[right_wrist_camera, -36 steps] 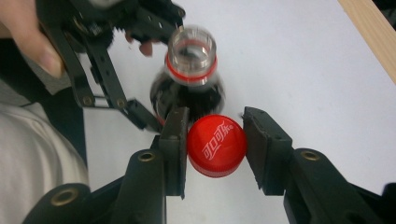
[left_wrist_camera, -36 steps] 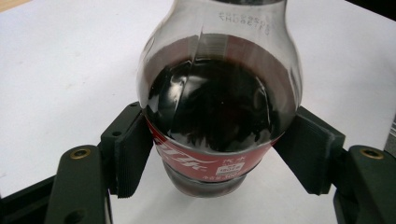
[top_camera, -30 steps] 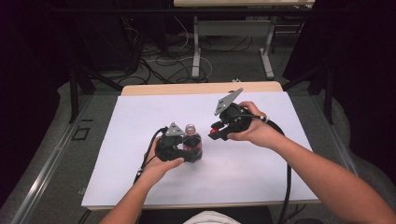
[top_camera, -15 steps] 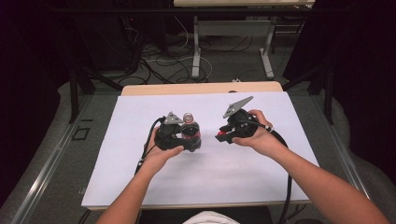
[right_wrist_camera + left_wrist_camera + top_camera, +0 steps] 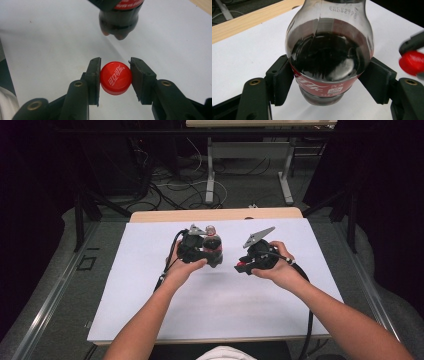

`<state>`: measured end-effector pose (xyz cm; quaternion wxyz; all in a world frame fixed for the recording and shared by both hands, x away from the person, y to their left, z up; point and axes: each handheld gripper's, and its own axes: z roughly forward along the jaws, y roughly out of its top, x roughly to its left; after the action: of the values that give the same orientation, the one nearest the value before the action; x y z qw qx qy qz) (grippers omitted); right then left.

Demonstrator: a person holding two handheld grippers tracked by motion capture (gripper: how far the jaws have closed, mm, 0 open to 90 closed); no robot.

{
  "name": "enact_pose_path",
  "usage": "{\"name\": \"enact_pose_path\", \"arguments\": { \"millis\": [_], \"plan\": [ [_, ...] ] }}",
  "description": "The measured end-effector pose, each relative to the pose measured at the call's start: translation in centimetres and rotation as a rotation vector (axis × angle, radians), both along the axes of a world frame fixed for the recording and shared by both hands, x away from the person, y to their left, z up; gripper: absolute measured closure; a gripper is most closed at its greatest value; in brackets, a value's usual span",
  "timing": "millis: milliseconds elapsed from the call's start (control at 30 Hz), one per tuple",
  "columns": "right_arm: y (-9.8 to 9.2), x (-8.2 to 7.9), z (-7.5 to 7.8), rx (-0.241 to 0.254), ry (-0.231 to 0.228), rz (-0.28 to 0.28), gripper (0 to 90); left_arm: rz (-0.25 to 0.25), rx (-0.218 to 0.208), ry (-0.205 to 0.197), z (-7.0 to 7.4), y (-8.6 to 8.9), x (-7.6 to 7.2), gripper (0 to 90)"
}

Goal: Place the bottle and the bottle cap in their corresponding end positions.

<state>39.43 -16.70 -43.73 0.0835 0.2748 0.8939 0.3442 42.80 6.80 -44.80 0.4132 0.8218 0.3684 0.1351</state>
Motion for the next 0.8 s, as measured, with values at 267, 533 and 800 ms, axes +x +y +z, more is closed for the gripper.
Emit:
{"name": "enact_pose_path", "arguments": {
  "millis": [267,533,800],
  "plan": [
    [-0.5,0.3,-0.5,0.0,0.001,-0.016,61.6,0.041,0.006,-0.007,-0.7,-1.6,2.4,31.2],
    [-0.8,0.6,-0.7,0.004,0.002,-0.036,61.6,0.067,0.014,0.016,-3.3,-3.0,3.6,31.1],
    [-0.7,0.7,-0.8,-0.004,0.012,-0.046,61.5,0.067,0.053,0.029,-5.6,-3.1,4.1,30.9]
  ]
}}
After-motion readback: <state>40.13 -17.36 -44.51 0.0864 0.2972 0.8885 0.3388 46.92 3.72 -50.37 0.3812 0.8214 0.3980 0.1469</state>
